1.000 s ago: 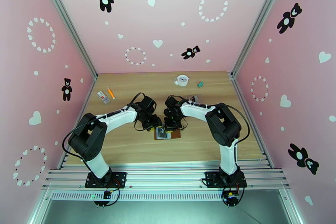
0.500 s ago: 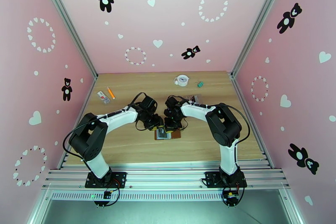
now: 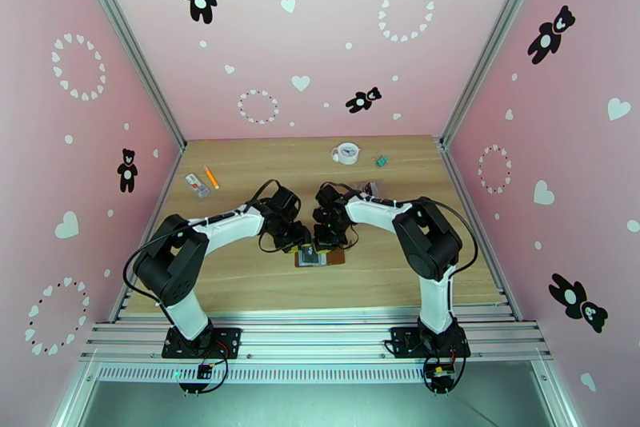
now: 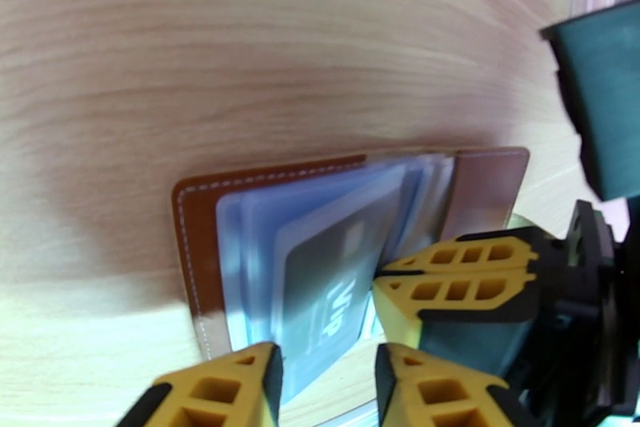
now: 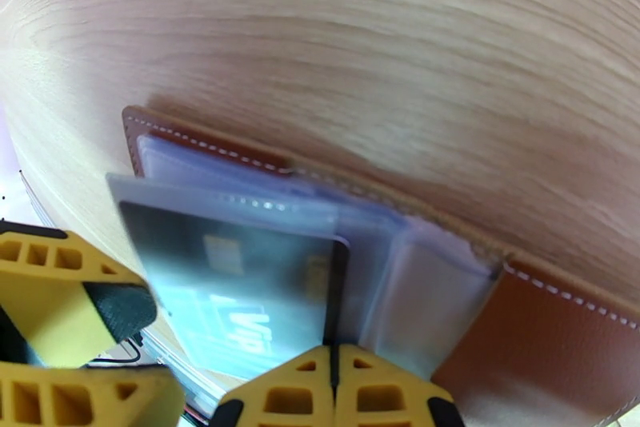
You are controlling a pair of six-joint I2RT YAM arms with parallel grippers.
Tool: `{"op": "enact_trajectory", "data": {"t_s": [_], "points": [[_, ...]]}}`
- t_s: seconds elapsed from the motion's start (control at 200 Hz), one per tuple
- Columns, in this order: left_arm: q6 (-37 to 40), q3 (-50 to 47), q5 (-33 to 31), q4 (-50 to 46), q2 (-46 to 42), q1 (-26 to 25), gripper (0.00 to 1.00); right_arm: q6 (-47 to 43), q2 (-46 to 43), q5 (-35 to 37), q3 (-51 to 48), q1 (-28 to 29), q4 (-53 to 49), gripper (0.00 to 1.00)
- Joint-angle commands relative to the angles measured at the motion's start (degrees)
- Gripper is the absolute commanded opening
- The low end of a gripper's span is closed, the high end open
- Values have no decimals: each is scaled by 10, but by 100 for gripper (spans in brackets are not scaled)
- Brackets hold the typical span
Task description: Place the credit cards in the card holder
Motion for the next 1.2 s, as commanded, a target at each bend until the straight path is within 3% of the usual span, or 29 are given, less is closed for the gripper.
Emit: {"op": "enact_trajectory", "data": {"t_s": [0.0,0.405,1.196], "points": [[2,-6,-4,2,13,-7,36,3,-10,8,-12,-1,-8,0],[12,0,-55,-33,-13,-8,37,1,-6,7,-11,-1,-10,0],[9,11,-6,9,4,-19,30,2,-9,8,-18,-1,-6,0]]}}
